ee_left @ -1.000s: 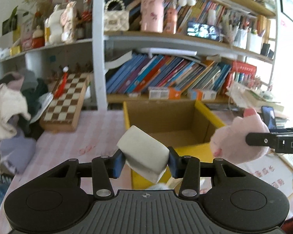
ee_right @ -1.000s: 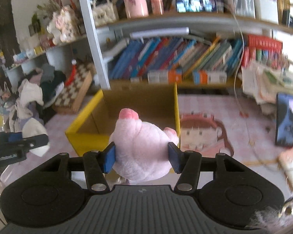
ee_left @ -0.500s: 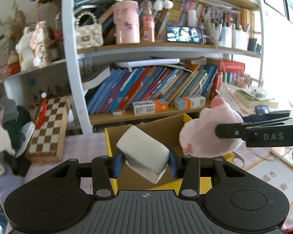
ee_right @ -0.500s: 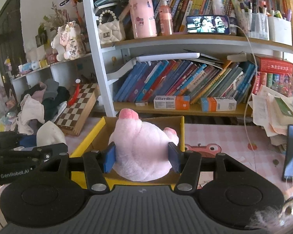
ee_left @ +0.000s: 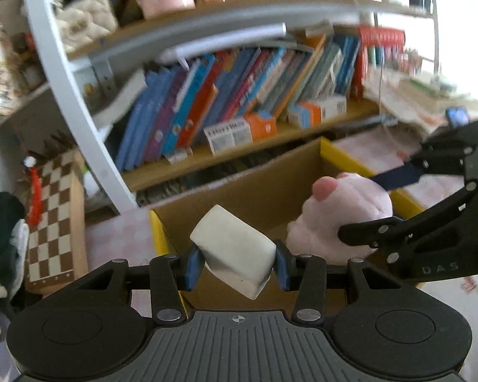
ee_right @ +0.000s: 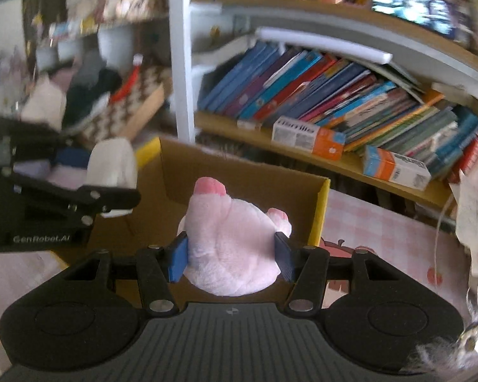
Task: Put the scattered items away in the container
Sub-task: 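Carry eraser and pig into the yellow box and open both tools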
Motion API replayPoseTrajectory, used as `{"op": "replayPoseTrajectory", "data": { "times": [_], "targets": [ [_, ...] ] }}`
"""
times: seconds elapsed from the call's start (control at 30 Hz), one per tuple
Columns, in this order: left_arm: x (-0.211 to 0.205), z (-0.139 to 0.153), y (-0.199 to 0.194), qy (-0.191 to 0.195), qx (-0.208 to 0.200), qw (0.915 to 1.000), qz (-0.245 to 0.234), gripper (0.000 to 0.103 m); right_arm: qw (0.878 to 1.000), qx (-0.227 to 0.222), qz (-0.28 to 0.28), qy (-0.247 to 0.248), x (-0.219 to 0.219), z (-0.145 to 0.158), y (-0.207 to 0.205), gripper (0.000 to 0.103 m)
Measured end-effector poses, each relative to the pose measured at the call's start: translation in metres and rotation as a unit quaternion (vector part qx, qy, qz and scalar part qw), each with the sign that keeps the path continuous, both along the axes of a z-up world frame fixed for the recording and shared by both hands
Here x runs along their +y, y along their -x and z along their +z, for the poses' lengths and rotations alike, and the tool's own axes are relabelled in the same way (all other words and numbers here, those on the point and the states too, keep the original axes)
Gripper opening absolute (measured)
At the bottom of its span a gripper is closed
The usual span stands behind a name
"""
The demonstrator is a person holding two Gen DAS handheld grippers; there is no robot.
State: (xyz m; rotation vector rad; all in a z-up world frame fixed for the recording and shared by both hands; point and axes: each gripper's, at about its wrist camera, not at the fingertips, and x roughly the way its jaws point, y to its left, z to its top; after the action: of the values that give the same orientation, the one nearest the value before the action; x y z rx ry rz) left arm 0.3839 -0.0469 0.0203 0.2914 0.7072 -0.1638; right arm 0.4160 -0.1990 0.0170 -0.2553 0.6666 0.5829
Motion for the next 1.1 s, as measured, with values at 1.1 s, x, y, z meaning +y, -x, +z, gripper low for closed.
{"op": "replayPoseTrajectory", "data": {
  "times": [1.1],
  "targets": [
    [0.001, -0.039, -0.071, -0.051, 0.07, 0.9961, -0.02, 0.072, 0.996, 0.037, 0.049, 0.057, 0.023, -0.032, -0.066, 0.081]
  ]
}}
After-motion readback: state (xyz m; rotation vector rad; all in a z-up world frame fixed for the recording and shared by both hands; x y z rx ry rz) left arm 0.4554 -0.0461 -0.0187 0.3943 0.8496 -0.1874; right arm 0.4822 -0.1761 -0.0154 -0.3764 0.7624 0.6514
